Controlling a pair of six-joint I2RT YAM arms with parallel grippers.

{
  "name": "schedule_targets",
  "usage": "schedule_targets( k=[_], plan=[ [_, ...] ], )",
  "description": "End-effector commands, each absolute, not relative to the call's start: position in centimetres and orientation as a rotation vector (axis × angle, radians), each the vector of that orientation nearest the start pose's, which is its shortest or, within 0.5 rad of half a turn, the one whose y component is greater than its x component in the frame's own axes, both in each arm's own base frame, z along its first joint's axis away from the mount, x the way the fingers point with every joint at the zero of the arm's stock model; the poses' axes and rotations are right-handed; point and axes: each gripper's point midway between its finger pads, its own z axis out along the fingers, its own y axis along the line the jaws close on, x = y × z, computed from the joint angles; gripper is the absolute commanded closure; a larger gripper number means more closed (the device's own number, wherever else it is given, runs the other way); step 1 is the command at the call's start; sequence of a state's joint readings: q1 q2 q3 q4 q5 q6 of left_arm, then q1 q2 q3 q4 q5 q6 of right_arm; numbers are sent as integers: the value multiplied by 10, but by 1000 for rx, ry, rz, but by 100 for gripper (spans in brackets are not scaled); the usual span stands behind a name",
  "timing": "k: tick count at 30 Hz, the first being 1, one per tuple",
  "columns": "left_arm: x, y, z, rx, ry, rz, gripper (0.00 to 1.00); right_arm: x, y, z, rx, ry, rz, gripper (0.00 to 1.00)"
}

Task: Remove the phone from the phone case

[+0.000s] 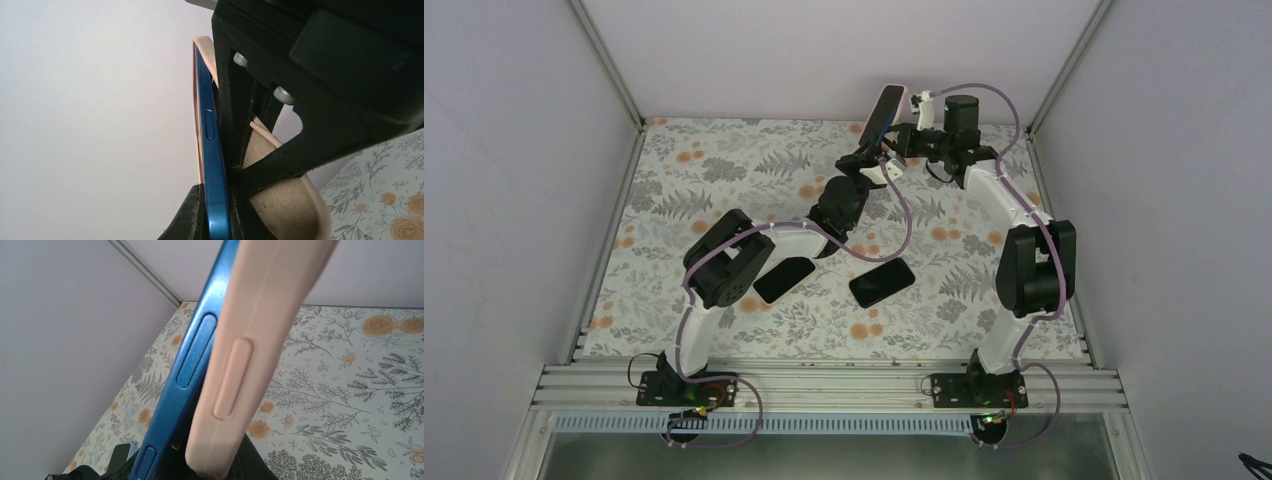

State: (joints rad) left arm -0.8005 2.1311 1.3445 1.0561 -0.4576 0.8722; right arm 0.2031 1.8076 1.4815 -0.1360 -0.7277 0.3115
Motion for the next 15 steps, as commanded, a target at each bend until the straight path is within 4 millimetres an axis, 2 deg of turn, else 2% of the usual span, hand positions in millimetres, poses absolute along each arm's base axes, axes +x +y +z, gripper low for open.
schedule_targets(
  k=[1, 4, 6, 10, 12, 15],
  plan=[
    [513, -286, 293, 462, 1208, 573, 98, 430, 236, 259, -596, 2079, 1180, 97],
    [508, -281, 300, 457, 1204, 575, 98, 449, 222, 249, -621, 2118, 1014, 97],
    [503, -275, 305, 456, 1205, 573, 98, 463, 207, 236, -640, 2151, 868, 97],
    [490, -259, 320, 455, 1215, 558, 98, 493, 160, 208, -624, 2190, 446, 97],
    [483, -255, 318, 496, 1238, 547, 98, 501, 140, 198, -640, 2200, 271, 97],
    [467, -252, 316, 570, 1261, 513, 98, 507, 119, 196, -642, 2210, 137, 97]
  ],
)
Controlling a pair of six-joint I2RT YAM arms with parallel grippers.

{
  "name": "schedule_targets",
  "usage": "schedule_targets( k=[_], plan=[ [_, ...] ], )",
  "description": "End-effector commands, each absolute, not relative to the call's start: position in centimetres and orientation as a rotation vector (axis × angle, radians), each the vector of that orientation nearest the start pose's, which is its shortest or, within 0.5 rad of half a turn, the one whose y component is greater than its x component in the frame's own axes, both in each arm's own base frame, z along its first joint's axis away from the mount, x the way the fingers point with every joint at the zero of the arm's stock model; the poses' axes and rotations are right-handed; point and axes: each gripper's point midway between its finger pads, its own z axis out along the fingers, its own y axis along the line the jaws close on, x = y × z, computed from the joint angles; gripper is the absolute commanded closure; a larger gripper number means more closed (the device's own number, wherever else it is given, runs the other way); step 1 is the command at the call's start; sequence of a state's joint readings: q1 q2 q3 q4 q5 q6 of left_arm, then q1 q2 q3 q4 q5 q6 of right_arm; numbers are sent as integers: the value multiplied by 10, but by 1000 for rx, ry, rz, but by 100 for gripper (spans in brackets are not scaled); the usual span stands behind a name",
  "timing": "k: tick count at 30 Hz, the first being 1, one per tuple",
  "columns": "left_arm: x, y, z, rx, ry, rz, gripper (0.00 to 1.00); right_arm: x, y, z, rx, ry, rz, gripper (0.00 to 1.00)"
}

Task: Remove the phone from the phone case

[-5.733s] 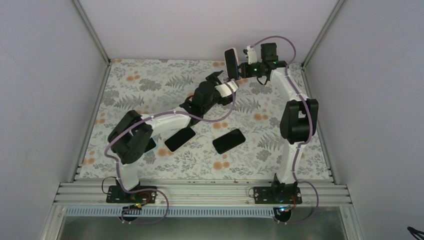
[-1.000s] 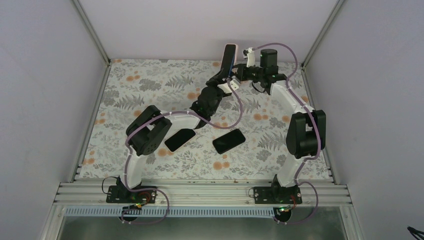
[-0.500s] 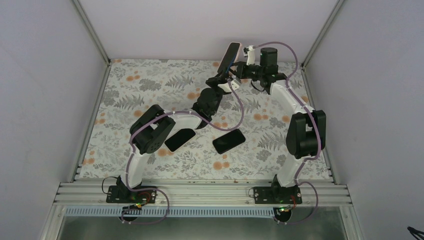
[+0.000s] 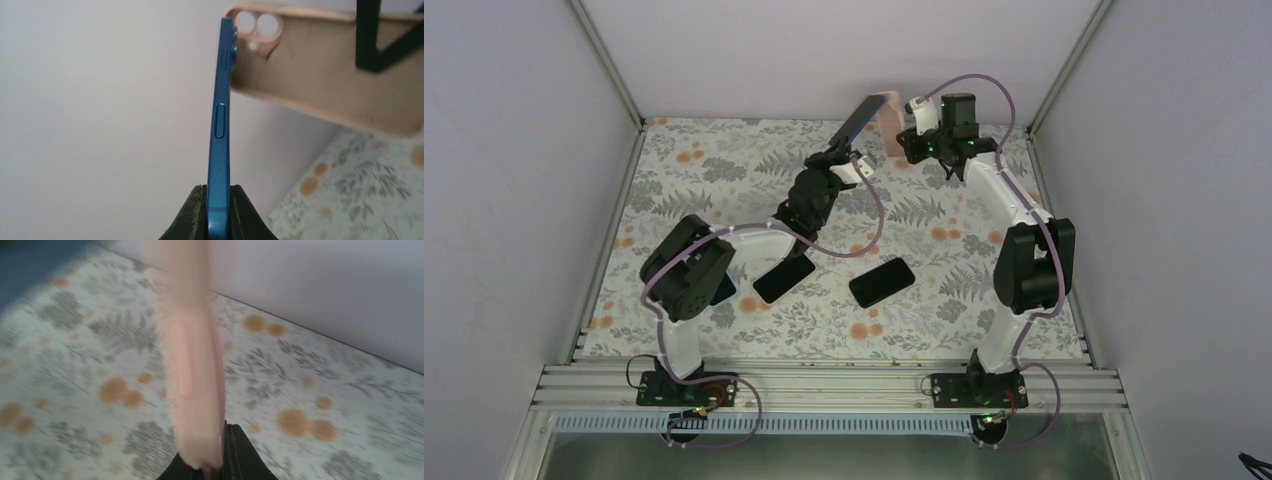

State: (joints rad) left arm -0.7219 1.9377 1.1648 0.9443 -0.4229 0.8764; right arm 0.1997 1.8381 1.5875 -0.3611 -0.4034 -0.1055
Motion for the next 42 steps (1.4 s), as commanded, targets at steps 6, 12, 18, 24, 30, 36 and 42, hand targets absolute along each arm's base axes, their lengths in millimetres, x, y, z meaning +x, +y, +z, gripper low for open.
schedule_targets(
  k=[6, 12, 18, 24, 30, 36, 42],
  plan=[
    [446, -233, 293, 701, 1278, 659, 98, 495, 96, 176, -642, 2342, 208, 97],
    [415, -236, 244, 915, 1196, 870, 98, 436, 74, 128, -711, 2576, 548, 96],
    [405, -241, 179, 1100, 1141, 1056, 98, 344, 62, 95, -860, 2703, 702, 96],
    [399, -258, 143, 1216, 1142, 1034, 98, 303, 47, 71, -834, 2790, 729, 94],
    [382, -286, 109, 1400, 1141, 929, 72, 309, 25, 61, -737, 2819, 652, 81],
    [364, -297, 72, 1589, 1256, 783, 45, 318, 9, 66, -701, 2818, 585, 81],
    [339, -309, 76, 1735, 1349, 568, 23, 317, 3, 87, -720, 2790, 495, 68]
  ],
)
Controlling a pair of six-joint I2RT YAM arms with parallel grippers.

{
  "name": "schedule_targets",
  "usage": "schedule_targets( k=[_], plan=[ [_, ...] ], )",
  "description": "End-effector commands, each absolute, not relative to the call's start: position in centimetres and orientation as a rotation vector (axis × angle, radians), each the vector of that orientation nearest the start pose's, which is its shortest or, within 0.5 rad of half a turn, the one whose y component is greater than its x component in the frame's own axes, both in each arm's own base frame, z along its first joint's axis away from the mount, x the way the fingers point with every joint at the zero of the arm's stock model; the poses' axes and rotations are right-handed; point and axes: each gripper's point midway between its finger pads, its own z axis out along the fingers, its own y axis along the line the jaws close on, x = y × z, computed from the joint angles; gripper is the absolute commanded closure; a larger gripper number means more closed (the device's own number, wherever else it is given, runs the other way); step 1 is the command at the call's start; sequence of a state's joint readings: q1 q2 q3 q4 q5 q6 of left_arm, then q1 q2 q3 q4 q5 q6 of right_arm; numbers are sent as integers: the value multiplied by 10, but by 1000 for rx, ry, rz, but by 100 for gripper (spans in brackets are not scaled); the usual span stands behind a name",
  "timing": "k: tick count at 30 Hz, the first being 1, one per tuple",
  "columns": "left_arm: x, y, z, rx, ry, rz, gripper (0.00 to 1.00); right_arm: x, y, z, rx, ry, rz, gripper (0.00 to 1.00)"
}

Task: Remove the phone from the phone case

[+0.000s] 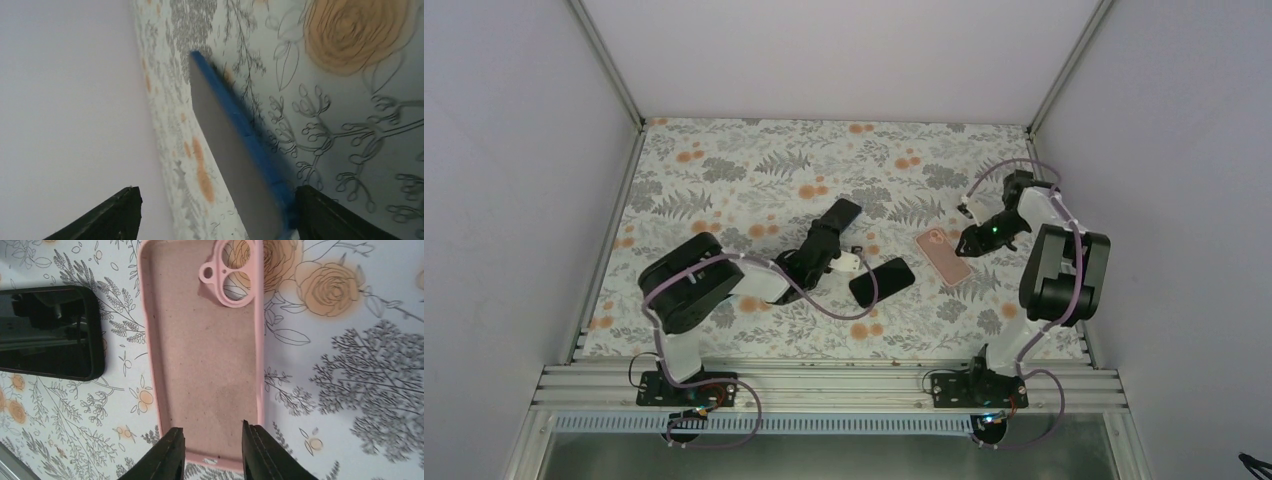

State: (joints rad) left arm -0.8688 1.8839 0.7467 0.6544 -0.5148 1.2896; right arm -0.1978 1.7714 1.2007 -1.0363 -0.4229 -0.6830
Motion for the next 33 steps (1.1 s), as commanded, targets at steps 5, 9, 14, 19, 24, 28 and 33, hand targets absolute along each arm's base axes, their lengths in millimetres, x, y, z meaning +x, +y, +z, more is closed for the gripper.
schedule_targets(
  k=[5, 9, 14, 19, 24, 28, 33],
  plan=[
    [295, -323, 76, 1933, 1484, 239, 0, 307, 3, 110, -812, 2737, 430, 58],
    [285, -327, 85, 1948, 1544, 102, 1, 281, 33, 124, -1016, 2650, 445, 57],
    [278, -329, 73, 1988, 1563, 28, 56, 234, 79, 97, -1193, 2681, 546, 84],
    [280, -336, 55, 1967, 1588, 10, 90, 211, 111, 73, -1250, 2704, 690, 96],
    [287, -346, 46, 1956, 1584, 27, 98, 209, 123, 55, -1267, 2733, 719, 96],
    [282, -348, 29, 2003, 1609, 1, 98, 209, 131, 42, -1302, 2765, 712, 96],
    [276, -348, 19, 2032, 1630, -19, 98, 213, 133, 29, -1311, 2792, 698, 96]
  ],
)
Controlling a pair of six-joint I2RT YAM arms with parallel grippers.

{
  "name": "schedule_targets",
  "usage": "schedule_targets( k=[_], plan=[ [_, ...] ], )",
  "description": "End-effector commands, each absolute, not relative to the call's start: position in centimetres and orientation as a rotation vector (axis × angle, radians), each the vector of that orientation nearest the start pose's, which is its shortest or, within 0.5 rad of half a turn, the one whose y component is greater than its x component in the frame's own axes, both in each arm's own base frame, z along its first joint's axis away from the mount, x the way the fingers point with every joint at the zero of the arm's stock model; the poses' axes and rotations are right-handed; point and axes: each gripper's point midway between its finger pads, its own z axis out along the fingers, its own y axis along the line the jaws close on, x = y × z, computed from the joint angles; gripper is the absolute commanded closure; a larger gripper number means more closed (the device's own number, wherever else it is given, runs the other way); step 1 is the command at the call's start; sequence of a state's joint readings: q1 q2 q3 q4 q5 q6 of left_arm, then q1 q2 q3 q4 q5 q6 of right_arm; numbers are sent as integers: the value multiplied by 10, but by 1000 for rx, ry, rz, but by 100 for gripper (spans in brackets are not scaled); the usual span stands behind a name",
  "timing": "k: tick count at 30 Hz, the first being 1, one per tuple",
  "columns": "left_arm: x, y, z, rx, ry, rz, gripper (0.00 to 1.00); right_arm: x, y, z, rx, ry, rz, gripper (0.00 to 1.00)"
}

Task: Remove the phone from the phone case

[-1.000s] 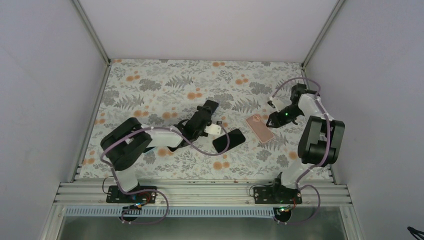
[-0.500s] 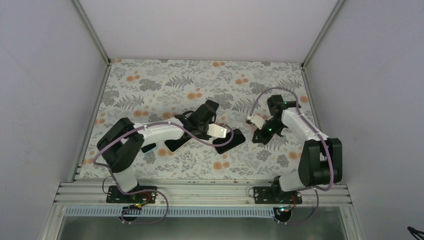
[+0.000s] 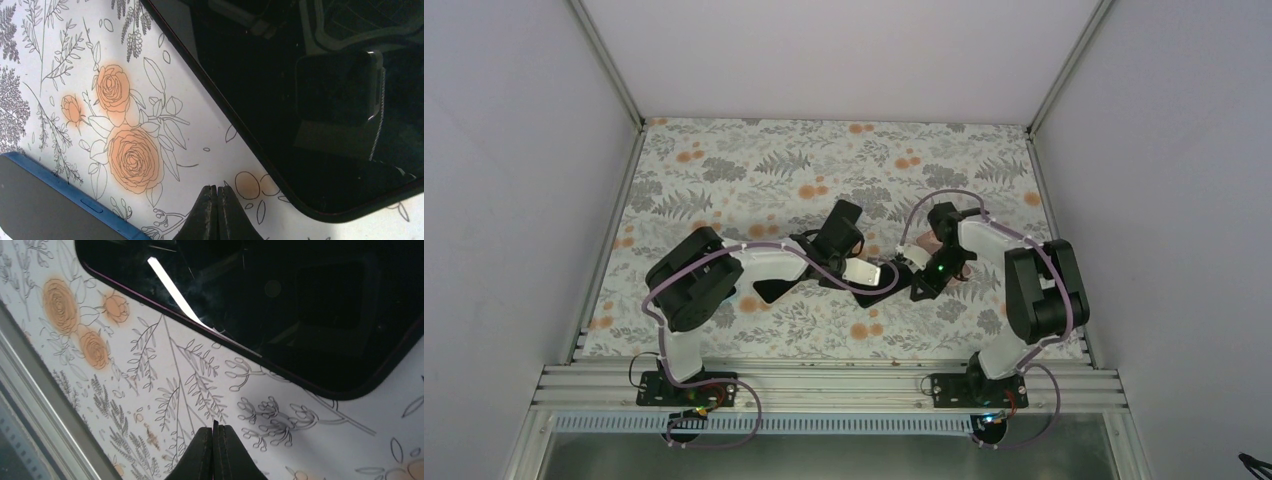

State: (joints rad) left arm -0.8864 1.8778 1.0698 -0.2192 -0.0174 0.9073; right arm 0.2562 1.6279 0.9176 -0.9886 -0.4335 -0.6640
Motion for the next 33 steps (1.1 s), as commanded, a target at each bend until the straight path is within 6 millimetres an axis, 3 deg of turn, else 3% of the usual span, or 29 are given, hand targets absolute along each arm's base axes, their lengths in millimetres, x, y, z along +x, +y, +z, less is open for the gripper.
schedule_targets(
  k=[1, 8, 17, 23, 33],
  plan=[
    [274, -347, 18, 2039, 1635, -22, 98, 214, 134, 29, -1313, 2788, 695, 96],
    [257, -350, 18, 2083, 1641, -114, 98, 229, 133, 16, -1267, 2819, 645, 96],
    [215, -354, 14, 2211, 1632, -226, 98, 271, 144, 20, -1230, 2776, 607, 96],
    [189, -372, 12, 2289, 1610, -332, 98, 298, 157, 22, -1262, 2750, 601, 96],
    [169, -420, 7, 2346, 1526, -412, 98, 308, 193, 17, -1395, 2713, 648, 96]
  ],
)
